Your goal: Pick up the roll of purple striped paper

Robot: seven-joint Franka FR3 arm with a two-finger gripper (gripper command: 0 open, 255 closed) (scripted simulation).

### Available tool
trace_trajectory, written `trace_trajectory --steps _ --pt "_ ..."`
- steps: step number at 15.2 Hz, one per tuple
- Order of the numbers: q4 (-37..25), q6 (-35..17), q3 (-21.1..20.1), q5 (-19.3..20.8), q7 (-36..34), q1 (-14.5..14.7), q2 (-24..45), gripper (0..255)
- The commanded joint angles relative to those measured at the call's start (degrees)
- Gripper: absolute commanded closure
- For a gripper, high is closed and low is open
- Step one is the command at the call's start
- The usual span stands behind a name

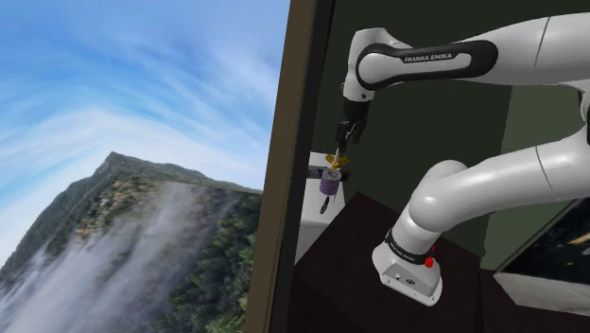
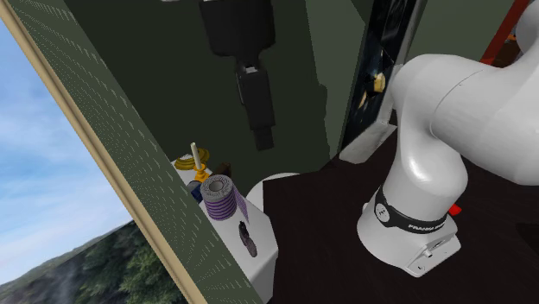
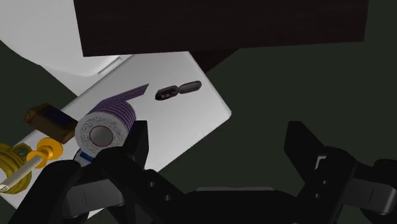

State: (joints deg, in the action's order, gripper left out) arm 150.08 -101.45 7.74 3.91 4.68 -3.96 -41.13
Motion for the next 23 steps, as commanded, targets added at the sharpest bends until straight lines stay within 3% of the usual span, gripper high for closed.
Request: trace_trajectory --steps 1,8,15,19,23 --pt "2.5 -4.7 1.2 1.1 0.8 -0.8 1.5 0" --pt "7.5 -22.0 6.1 4.8 3.9 -3.6 11.5 0" --pt "7.8 -40.3 11.5 5.3 8.3 -4.9 27.2 0" --pt "5.7 -50.0 14.2 1.2 13.2 -4.5 37.9 0" --pt "2.4 -57.5 14.1 -7.9 21.3 -5.3 48.2 0"
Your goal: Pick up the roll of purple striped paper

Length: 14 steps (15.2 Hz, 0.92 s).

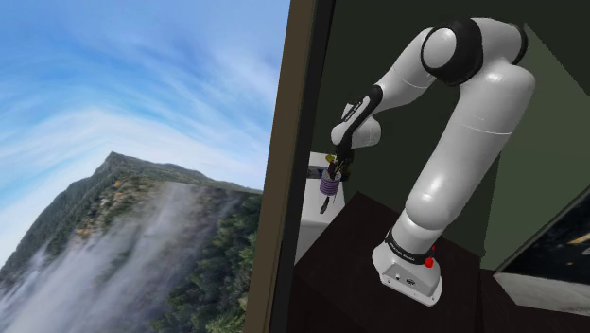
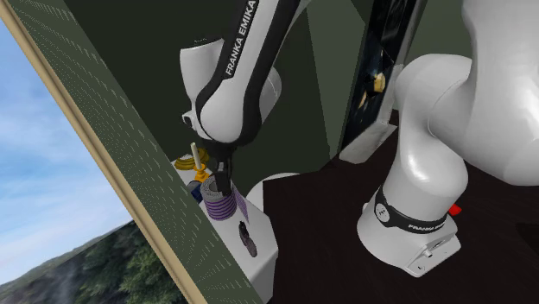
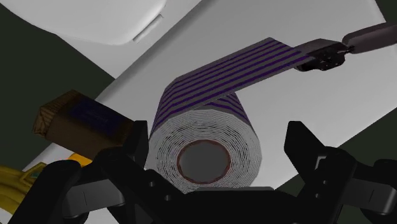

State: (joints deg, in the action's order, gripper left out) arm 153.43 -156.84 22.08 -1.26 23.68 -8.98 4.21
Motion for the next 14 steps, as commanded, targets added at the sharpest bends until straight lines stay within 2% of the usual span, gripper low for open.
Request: trace_trajectory --steps 1,7,9,10,14 --pt "-1.0 -3.0 -0.8 -3.7 3.0 -0.6 3.9 0" --pt "-2.0 -7.8 -4.8 -10.1 7.6 -3.2 10.0 0" --pt "-2.1 -8.3 -5.3 -10.6 7.9 -3.6 10.6 0" --pt "-2.1 -8.2 -5.3 -10.6 7.9 -3.6 10.6 255" --pt "-2.1 -8.2 -5.2 -10.5 7.9 -3.6 10.5 255"
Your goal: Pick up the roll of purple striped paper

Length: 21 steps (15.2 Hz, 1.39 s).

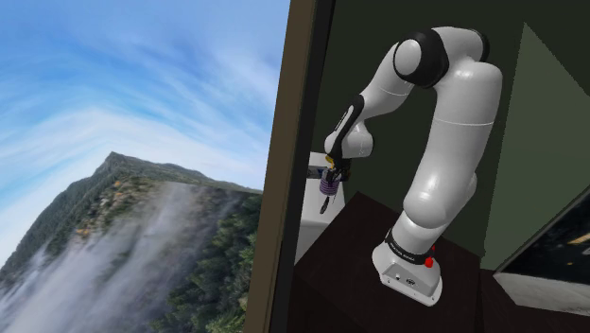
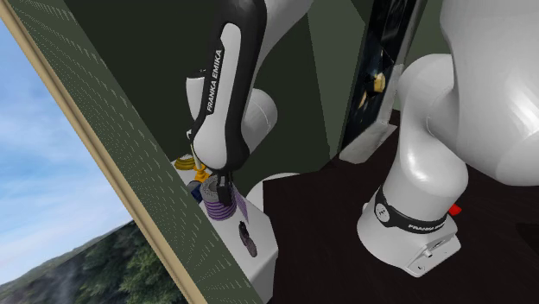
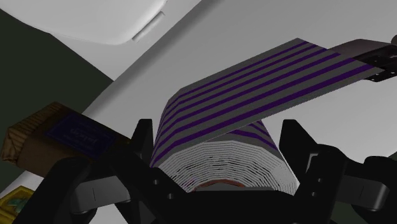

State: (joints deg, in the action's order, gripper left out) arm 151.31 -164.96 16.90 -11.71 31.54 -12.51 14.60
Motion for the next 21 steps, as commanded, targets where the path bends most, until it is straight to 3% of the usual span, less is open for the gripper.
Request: trace_trajectory --steps 1,5,13,21 --pt "0.0 0.0 0.0 0.0 0.0 0.0 0.1 255" --pt "0.0 -0.1 -0.1 -0.1 0.1 -0.1 0.2 255" --pt "1.2 6.4 5.3 8.2 -5.9 3.5 -7.9 255" --pt "1.3 12.8 6.9 14.7 -10.5 3.8 -15.0 255"
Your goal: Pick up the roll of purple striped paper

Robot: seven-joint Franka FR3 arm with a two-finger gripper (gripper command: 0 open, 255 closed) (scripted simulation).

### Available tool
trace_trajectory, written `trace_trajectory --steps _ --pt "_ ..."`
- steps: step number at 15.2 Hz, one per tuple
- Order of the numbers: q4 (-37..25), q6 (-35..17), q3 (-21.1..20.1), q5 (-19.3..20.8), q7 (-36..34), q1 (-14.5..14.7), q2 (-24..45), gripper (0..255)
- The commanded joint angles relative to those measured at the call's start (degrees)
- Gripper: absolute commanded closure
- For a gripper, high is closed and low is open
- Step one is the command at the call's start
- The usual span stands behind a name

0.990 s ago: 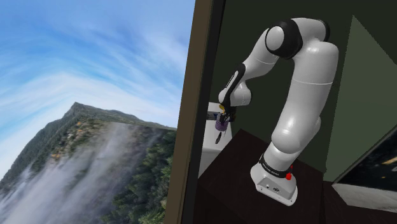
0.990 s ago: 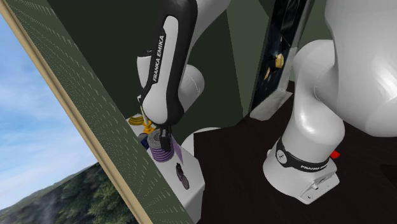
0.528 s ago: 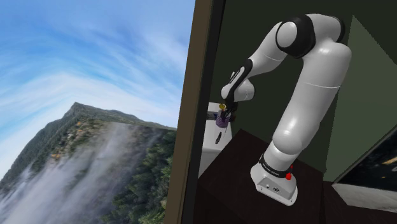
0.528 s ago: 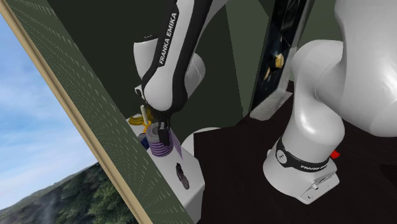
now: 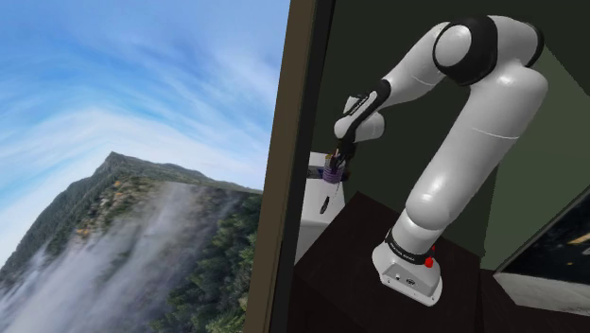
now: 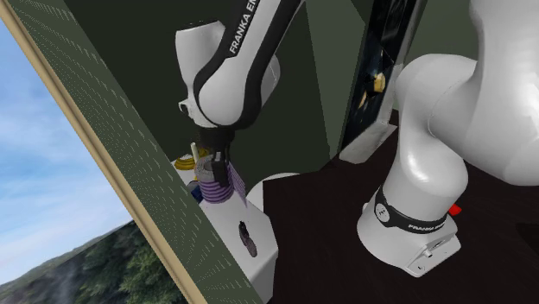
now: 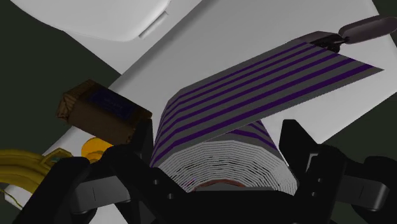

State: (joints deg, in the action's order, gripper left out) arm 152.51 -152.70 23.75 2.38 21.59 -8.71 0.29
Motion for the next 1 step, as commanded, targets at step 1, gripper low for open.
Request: trace_trajectory --steps 1 --pt "0.1 0.6 0.0 0.6 -0.5 0.0 -0.7 255"
